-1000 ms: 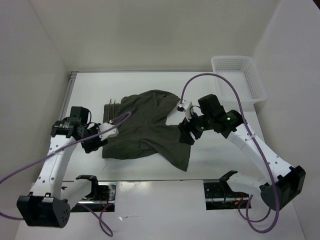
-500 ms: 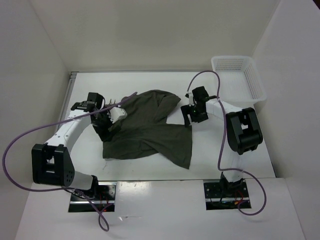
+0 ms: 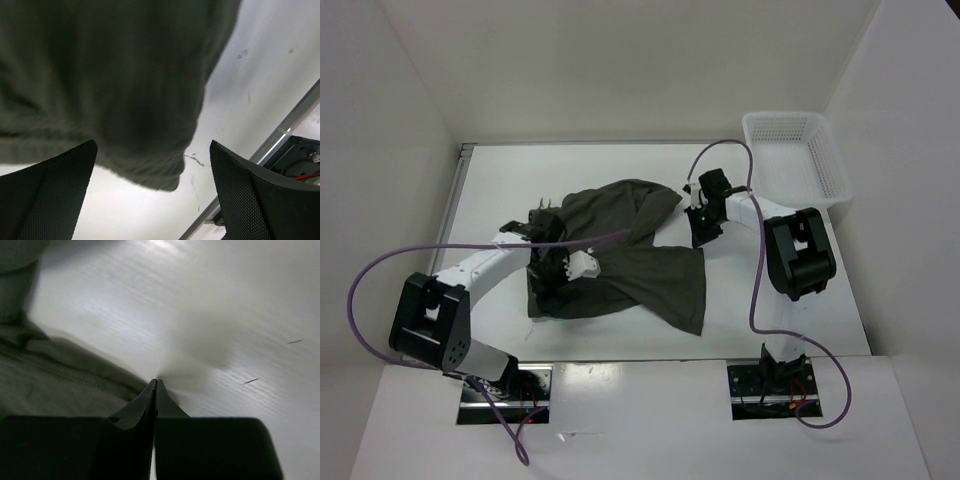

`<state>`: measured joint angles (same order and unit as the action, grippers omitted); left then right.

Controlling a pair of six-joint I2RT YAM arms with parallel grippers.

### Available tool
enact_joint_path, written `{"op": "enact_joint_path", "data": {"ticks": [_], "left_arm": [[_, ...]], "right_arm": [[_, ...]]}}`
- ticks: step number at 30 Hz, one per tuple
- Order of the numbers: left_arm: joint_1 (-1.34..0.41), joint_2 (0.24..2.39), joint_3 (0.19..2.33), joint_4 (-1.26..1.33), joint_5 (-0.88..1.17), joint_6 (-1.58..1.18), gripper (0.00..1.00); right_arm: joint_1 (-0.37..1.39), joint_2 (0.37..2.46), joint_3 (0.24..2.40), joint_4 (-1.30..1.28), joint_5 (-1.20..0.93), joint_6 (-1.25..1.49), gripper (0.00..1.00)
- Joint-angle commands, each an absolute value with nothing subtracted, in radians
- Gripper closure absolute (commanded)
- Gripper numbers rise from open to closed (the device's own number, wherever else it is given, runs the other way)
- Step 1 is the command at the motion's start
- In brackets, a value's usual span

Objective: Fold and stack the shorts
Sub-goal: Flatten the shorts out

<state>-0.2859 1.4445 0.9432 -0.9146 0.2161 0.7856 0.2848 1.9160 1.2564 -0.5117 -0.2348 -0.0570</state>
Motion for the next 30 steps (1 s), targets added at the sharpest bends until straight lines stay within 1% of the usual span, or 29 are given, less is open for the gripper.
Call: {"op": "enact_joint_path", "data": {"ticks": [1,3,5,7,8,9,10,11,15,16,17,19,21,22,23,25,26,27,30], "left_arm": [[-0.345,1.459,0.879,-0.873,0.151,0.802,0.00],[-0.382,1.470,0.838,-0.823,0.075,0.811,0.00],[-0.429,1.480,0.775,-0.784,0.010,0.836,0.00],[-0.430,1.480,0.755,-0.741,0.009,0.836,0.00],[-0.430,1.480,0.755,-0.741,0.009,0.827,0.00],[-0.430,1.480,0.755,-0.741,0.020,0.827,0.01],[-0.430,1.480,0.770,-0.741,0.029,0.827,0.01],[-0.430,1.471,0.788,-0.777,0.055,0.812,0.03],[-0.430,1.443,1.003,-0.859,0.121,0.762,0.03],[-0.430,1.430,1.108,-0.859,0.121,0.752,0.03],[-0.419,1.411,1.156,-0.859,0.121,0.752,0.03],[-0.384,1.381,1.231,-0.798,0.146,0.691,0.00],[-0.322,1.391,1.275,-0.654,0.120,0.570,0.00],[-0.263,1.416,1.287,-0.603,0.120,0.533,0.00],[-0.226,1.448,1.304,-0.603,0.120,0.494,0.00],[-0.135,1.586,1.382,-0.630,0.201,0.381,0.00],[-0.039,1.633,1.408,-0.641,0.240,0.338,0.00],[0.004,1.714,1.432,-0.641,0.317,0.274,0.00],[0.090,1.820,1.489,-0.624,0.347,0.233,0.00]], "right_arm": [[0.235,1.921,1.359,-0.502,-0.178,-0.032,1.00],[0.165,1.930,1.394,-0.511,-0.178,-0.023,1.00],[0.141,1.930,1.414,-0.523,-0.178,-0.023,1.00],[0.141,1.930,1.414,-0.534,-0.178,-0.034,1.00],[0.141,1.930,1.414,-0.534,-0.222,-0.034,0.99],[0.141,1.930,1.443,-0.534,-0.247,-0.034,0.87],[0.152,1.930,1.462,-0.534,-0.273,-0.047,0.50],[0.152,1.930,1.486,-0.534,-0.319,-0.048,0.45],[0.173,1.982,1.659,-0.511,-0.434,0.009,0.28],[0.184,2.000,1.686,-0.511,-0.452,0.023,0.25],[0.184,2.038,1.706,-0.511,-0.465,0.040,0.18],[0.193,2.080,1.749,-0.500,-0.475,0.104,0.18],[0.193,2.134,1.776,-0.486,-0.501,0.142,0.18],[0.193,2.164,1.795,-0.486,-0.502,0.153,0.18],[0.193,2.177,1.795,-0.486,-0.502,0.153,0.18],[0.204,2.200,1.810,-0.486,-0.511,0.182,0.18],[0.204,2.209,1.821,-0.486,-0.511,0.192,0.18],[0.204,2.221,1.821,-0.486,-0.490,0.201,0.18],[0.204,2.233,1.821,-0.486,-0.470,0.210,0.17]]}}
